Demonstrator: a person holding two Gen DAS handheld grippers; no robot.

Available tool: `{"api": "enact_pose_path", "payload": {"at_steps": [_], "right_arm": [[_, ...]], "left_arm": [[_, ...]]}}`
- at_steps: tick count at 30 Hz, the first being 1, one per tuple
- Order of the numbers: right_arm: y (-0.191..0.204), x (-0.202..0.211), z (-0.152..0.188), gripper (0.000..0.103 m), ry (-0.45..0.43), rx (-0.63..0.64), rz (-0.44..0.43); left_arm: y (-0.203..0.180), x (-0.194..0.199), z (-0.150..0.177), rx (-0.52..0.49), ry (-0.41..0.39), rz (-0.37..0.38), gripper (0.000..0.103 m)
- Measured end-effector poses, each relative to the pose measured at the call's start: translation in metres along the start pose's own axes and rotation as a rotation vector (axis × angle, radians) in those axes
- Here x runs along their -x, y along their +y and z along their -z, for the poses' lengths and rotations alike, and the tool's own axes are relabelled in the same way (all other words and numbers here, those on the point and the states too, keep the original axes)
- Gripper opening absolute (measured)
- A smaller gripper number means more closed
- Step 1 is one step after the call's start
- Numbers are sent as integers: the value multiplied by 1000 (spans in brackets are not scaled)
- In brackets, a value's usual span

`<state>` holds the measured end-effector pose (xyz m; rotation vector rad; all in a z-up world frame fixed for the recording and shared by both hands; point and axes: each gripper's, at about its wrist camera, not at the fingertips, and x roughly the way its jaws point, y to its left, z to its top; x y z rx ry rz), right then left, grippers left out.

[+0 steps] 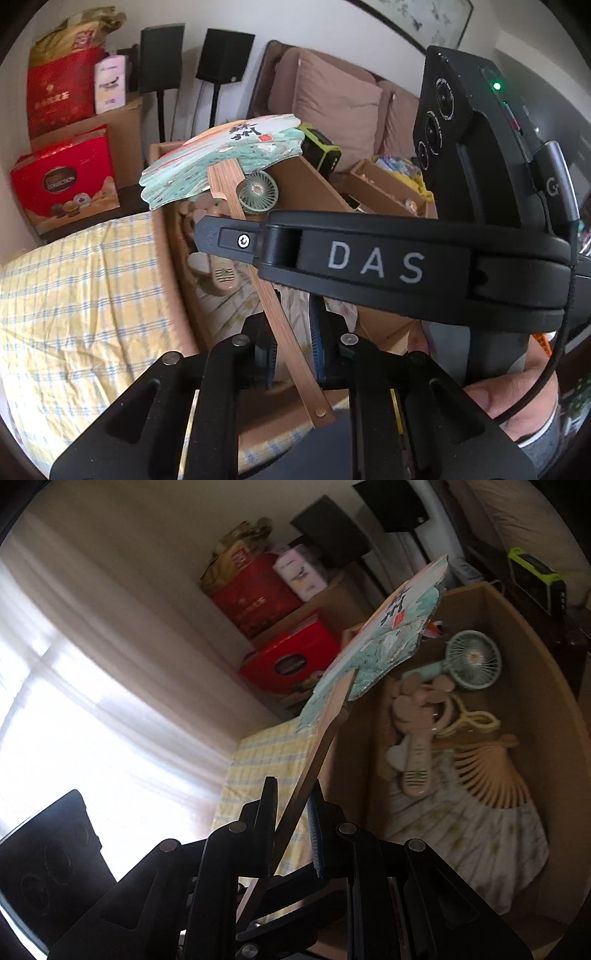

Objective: Organize objects
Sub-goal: 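Lift the painted fan with the left tool and carry it over the box, then open the left tool to lay the painted fan in the box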

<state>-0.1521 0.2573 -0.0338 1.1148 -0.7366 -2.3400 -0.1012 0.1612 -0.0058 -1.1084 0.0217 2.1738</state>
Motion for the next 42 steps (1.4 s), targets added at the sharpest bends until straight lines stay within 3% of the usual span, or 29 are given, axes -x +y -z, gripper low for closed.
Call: {"api": "enact_pose_path", "payload": {"at_steps": [16, 19, 22, 25, 32, 37, 38, 40, 42], "right_arm": [[-82, -8, -11, 16, 40, -156, -13], [-93, -6, -11, 16, 49, -167, 11], [-100, -6, -8, 16, 77, -157, 120], [-109, -6, -4, 16, 93, -174, 139], [-104, 5, 2, 17, 79, -133, 199], [-82, 21, 7, 35, 44, -47, 257], [-75, 26, 9, 36, 32, -20, 277], [-64, 33, 14, 45, 10, 27, 312], [-53, 38, 19, 52, -12, 69, 347]], "left_arm": [[-17, -78, -14, 14, 128, 23, 17], [-18, -83, -8, 15, 156, 23, 30], [-12, -80, -2, 36, 163, 22, 47], [-4, -67, 4, 56, 157, 32, 55], [12, -27, 9, 58, 102, 22, 58], [24, 2, 11, 43, 42, -39, 60], [26, 6, 12, 42, 31, -60, 64], [33, 12, 12, 48, 3, -93, 87], [39, 24, 17, 64, -24, -107, 88]]}}
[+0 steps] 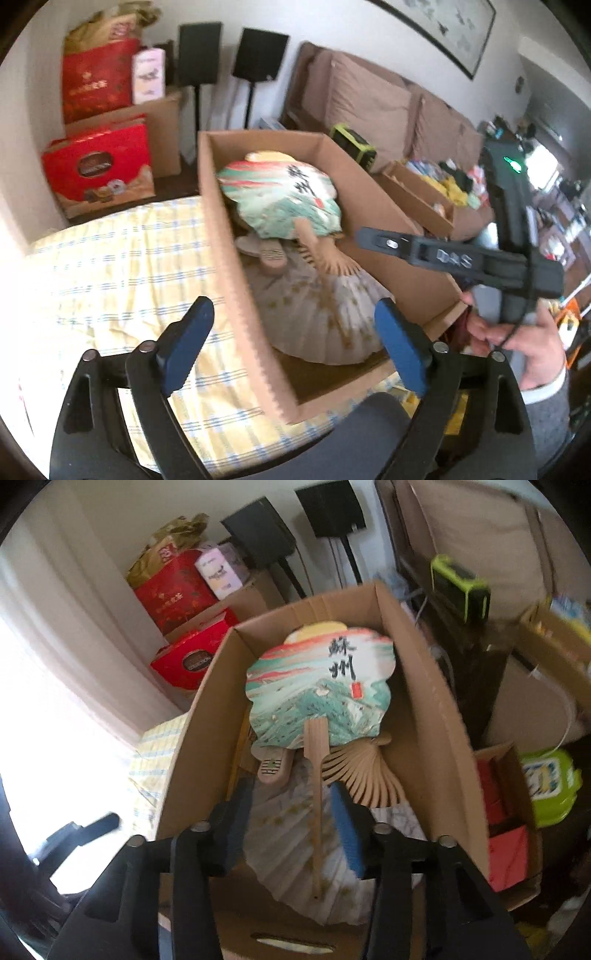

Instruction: Organize objects

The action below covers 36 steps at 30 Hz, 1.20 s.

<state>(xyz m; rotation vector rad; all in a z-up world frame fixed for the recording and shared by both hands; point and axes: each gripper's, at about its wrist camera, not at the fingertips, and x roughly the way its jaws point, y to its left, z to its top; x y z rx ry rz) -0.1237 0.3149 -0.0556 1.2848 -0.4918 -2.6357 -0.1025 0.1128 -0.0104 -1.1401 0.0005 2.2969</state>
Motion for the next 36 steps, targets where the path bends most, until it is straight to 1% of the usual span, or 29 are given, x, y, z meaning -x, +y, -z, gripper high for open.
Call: {"api": "enact_pose_path", "payload": {"at_steps": [2, 3, 4, 6, 9, 11, 13, 16, 18, 20, 21, 22, 24, 27, 30, 31, 34, 36], "right_arm": [[9, 8, 5, 56, -31, 38, 36], [12, 11, 8, 60, -40, 51, 45], [15, 14, 11, 64, -50, 59, 52], [20, 19, 17, 70, -65, 70, 55], [26, 25, 25, 76, -83, 89, 80], [30, 30, 31, 81, -98, 101, 101], [34, 35, 38, 83, -113, 113, 127], [44, 43, 52, 87, -143, 152, 176], [49, 46, 59, 90, -156, 162, 192], [53, 48, 67, 95, -164, 162, 202], [54, 49, 69, 101, -167, 160, 206], [56, 50, 72, 103, -174, 158, 209], [59, 52, 79, 103, -186, 164, 215], [63, 54, 87, 103, -186, 169, 229], [67, 56, 94, 103, -190, 174, 235], [68, 56, 97, 103, -195, 175, 241], [71, 57, 106, 103, -196, 183, 260], [73, 60, 111, 103, -203, 189, 276]], "left_arm": [[7, 5, 4, 12, 0, -14, 88], [11, 7, 6, 18, -3, -22, 88], [14, 9, 8, 21, -4, -30, 88], [19, 14, 12, 28, -8, -49, 88], [27, 21, 18, 42, -16, -69, 88], [32, 26, 23, 55, -23, -81, 90], [35, 32, 27, 67, -35, -91, 102], [39, 40, 34, 73, -52, -114, 103], [39, 44, 38, 71, -54, -140, 103], [40, 49, 43, 72, -59, -160, 103], [40, 52, 47, 74, -69, -165, 103], [41, 56, 50, 80, -82, -172, 103], [43, 61, 57, 95, -99, -186, 103], [46, 66, 67, 120, -100, -209, 103], [44, 73, 77, 117, -119, -295, 103], [43, 77, 81, 118, -134, -309, 103], [41, 81, 89, 135, -132, -274, 103], [39, 82, 92, 136, -124, -281, 103]]}}
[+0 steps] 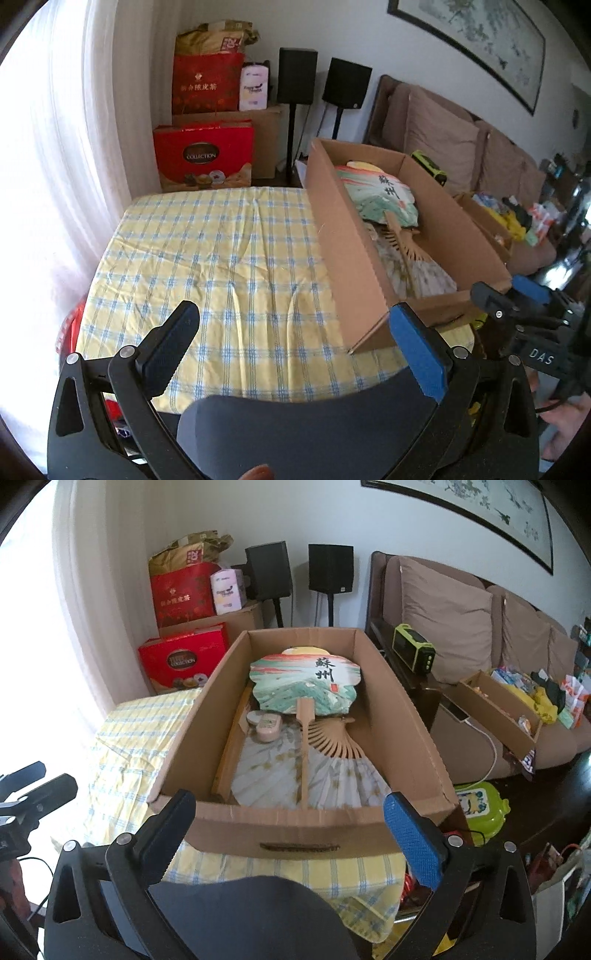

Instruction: Organize objects

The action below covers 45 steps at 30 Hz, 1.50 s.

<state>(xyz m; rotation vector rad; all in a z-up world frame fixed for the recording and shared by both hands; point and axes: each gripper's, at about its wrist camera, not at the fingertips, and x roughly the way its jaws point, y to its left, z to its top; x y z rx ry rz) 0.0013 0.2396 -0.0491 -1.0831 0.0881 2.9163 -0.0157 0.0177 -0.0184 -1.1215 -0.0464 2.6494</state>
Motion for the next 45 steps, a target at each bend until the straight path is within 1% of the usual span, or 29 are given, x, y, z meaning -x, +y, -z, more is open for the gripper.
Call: {"api": "enact_pose_path", "payload": {"at_steps": [2, 3, 5, 10, 14, 17, 21, 24, 27, 29, 36, 39, 43, 45], "right_arm": [[1, 5, 3, 103, -10, 1, 12], [2, 7, 4, 103, -14, 2, 17], [4, 12, 7, 103, -25, 13, 31], [5, 23, 15, 103, -45, 13, 39], [3, 28, 19, 103, -51, 10, 45], [4, 31, 22, 103, -56, 7, 50], [3, 34, 22, 103, -60, 6, 47], [5, 38, 22, 103, -69, 3, 41], [7, 43, 22, 103, -78, 4, 38], [7, 46, 22, 103, -80, 0, 34], [15, 54, 21, 103, -86, 3, 21], [19, 56, 20, 103, -88, 7, 15], [23, 55, 20, 103, -85, 4, 13], [24, 55, 22, 103, -81, -1, 10]], "left_arm": [[0, 2, 4, 11, 3, -30, 103], [1, 2, 5, 21, 6, -33, 103], [3, 2, 7, 41, 11, -13, 103], [2, 4, 15, 39, 17, -13, 103], [5, 7, 16, 82, 34, 37, 103], [1, 10, 15, 61, 21, 1, 103], [3, 13, 16, 75, 20, -11, 103], [3, 19, 18, 55, 3, -36, 103], [5, 24, 21, 28, -10, -83, 103], [5, 25, 23, 9, -10, -100, 103], [5, 30, 27, -16, -6, -87, 103], [5, 32, 26, -5, -14, -73, 103], [8, 31, 26, 5, -6, -69, 103], [12, 31, 26, 24, -2, -49, 103]]}}
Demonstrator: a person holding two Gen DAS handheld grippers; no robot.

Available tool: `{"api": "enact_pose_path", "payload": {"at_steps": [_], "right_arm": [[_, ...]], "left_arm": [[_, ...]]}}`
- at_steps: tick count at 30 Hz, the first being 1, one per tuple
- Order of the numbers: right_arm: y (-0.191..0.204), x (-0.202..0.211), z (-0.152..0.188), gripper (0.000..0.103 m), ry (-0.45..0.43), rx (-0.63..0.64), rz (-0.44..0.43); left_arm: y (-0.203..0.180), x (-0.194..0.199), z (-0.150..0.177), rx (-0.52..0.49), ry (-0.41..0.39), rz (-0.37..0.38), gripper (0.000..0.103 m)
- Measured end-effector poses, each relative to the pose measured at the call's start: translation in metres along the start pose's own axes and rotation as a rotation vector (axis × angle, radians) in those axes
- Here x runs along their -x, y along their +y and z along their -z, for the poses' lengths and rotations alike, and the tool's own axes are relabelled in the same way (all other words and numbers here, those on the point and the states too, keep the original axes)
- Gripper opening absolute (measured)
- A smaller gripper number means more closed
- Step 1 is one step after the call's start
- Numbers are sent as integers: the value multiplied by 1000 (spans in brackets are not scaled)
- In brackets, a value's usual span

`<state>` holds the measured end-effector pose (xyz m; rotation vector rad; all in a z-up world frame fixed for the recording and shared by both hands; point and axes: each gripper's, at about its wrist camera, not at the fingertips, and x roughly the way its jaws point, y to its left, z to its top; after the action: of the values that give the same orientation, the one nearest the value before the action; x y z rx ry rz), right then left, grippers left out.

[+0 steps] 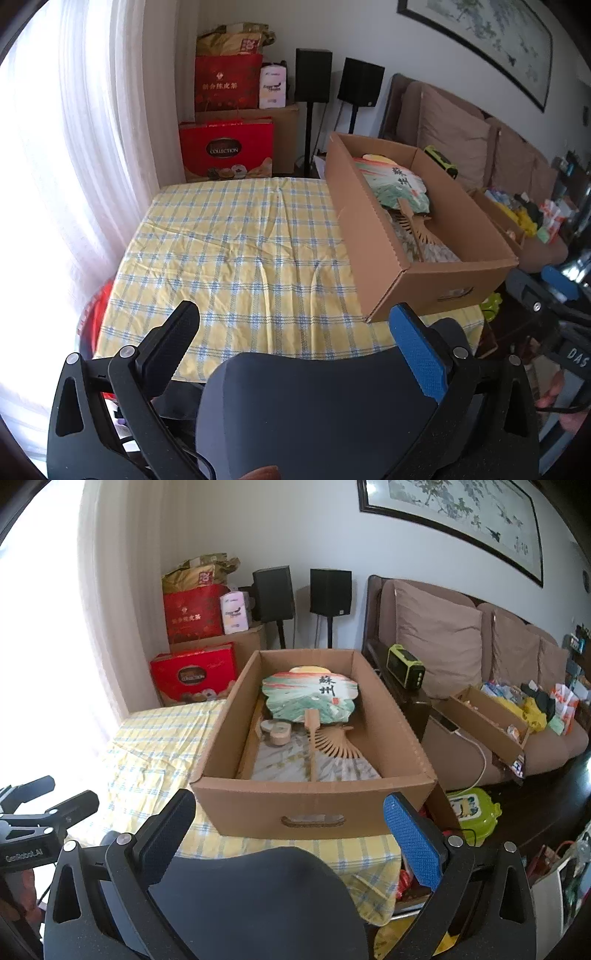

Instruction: Organize objects

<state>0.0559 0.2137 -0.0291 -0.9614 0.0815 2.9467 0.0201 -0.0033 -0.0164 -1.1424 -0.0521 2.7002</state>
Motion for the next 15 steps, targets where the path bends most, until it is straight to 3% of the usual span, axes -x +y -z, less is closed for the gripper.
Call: {"api": "enact_pose_path", "payload": {"at_steps": [3, 15], "right_arm": [[1, -1, 1, 103, 4, -3, 1], [5, -5, 2, 103, 13, -10, 11]], "left_arm": [[5, -1, -1, 33, 7, 26, 103], [-2, -2, -1, 14, 9, -9, 103]]}}
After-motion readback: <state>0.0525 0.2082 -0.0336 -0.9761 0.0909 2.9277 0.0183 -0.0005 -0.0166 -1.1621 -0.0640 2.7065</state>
